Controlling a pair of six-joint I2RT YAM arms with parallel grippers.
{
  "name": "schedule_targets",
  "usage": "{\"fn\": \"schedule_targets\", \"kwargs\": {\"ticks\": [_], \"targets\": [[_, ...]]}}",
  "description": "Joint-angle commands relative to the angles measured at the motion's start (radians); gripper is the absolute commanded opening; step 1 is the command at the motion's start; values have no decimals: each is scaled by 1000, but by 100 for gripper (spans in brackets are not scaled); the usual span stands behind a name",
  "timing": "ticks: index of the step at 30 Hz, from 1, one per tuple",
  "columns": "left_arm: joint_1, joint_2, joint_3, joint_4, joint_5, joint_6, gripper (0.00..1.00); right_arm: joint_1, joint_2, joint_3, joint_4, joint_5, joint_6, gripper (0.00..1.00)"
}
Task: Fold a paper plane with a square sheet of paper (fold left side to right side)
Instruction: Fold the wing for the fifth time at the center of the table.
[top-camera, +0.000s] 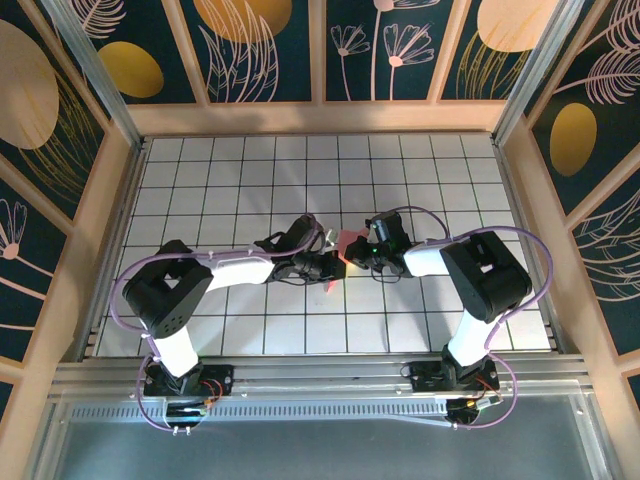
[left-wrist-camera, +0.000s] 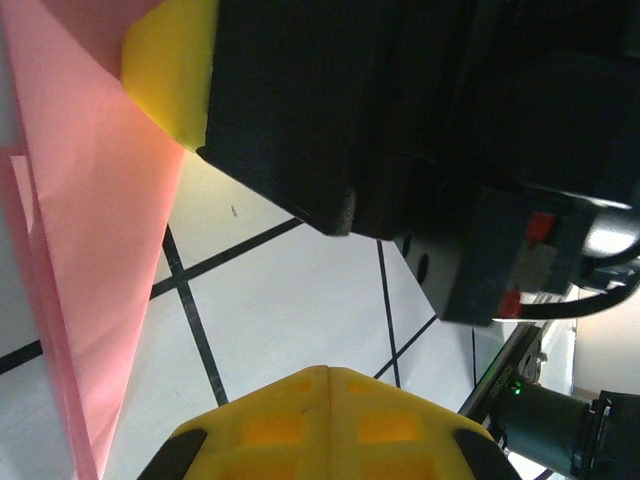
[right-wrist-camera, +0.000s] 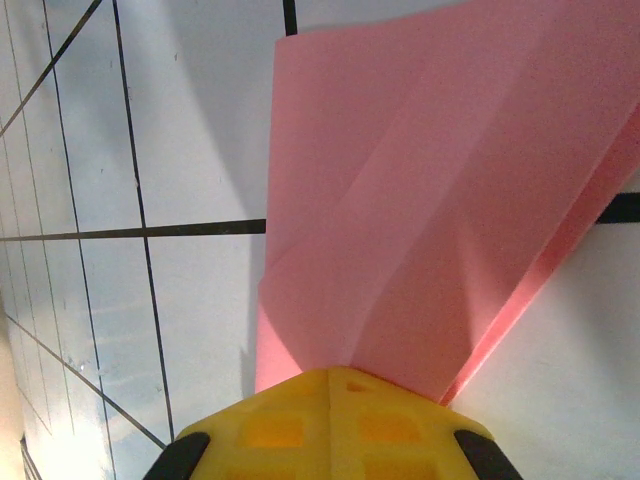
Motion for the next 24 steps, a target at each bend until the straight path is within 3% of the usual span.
{"fn": "schedule_targets", "kwargs": {"ticks": [1,24], "targets": [[14,36,17,-1,22,5,0,7,46,-32,-99,-10,-2,0],[32,156,37,3,34,38,0,19,60,-18,-149,24,-21,0]]}}
